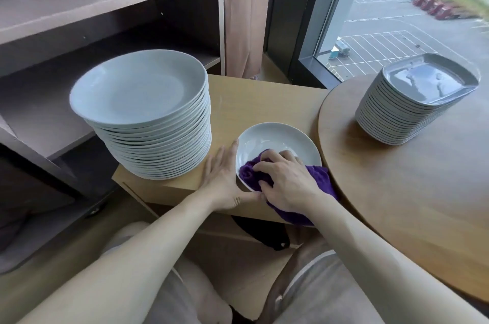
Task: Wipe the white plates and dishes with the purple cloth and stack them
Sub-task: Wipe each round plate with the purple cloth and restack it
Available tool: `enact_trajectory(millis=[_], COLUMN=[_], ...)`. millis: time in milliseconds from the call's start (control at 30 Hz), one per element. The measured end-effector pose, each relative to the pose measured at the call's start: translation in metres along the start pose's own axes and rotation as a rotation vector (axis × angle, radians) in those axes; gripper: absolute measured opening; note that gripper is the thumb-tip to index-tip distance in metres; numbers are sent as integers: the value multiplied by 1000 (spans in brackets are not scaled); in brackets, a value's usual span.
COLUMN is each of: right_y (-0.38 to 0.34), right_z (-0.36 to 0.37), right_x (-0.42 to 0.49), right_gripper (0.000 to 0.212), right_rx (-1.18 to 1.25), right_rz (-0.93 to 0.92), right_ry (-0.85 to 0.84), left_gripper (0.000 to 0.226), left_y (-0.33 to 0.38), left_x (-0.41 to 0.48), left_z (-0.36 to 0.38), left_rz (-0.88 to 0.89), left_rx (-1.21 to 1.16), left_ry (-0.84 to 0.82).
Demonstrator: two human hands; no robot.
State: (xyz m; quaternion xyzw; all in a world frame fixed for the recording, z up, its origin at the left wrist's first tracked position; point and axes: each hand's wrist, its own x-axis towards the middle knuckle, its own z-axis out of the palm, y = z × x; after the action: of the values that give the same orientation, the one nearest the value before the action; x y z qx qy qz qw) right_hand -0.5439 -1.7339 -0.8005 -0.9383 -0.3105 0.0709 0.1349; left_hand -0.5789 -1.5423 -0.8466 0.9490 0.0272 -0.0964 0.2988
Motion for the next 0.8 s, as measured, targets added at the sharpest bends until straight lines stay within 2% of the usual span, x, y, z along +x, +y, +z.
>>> enact_trajectory(millis=[200, 367, 533, 633, 733, 800], right_y=[1, 7, 26, 31, 26, 22], right_z=[11, 5, -27, -40, -45, -44], right_x=[41, 64, 65, 52, 31, 12], right_gripper=[31, 27, 32, 29, 19, 32], right_rx=[-19, -180, -484, -572, -490, -350], right_rz=[-41, 59, 125, 132, 148, 170], right_ry=[64, 125, -30, -143, -184, -192], left_gripper=[150, 146, 146, 147, 149, 150], left_y=[-2, 1, 5, 4, 4, 3], left_x=[0, -2, -4, -3, -3, -3], left_z=[-1, -2, -5, -5, -4, -3], left_rz=[4, -9, -12, -11, -9, -5], left_rx=[-40, -38, -65, -55, -38, -29], left_ry=[-5, -6, -2, 19, 40, 52])
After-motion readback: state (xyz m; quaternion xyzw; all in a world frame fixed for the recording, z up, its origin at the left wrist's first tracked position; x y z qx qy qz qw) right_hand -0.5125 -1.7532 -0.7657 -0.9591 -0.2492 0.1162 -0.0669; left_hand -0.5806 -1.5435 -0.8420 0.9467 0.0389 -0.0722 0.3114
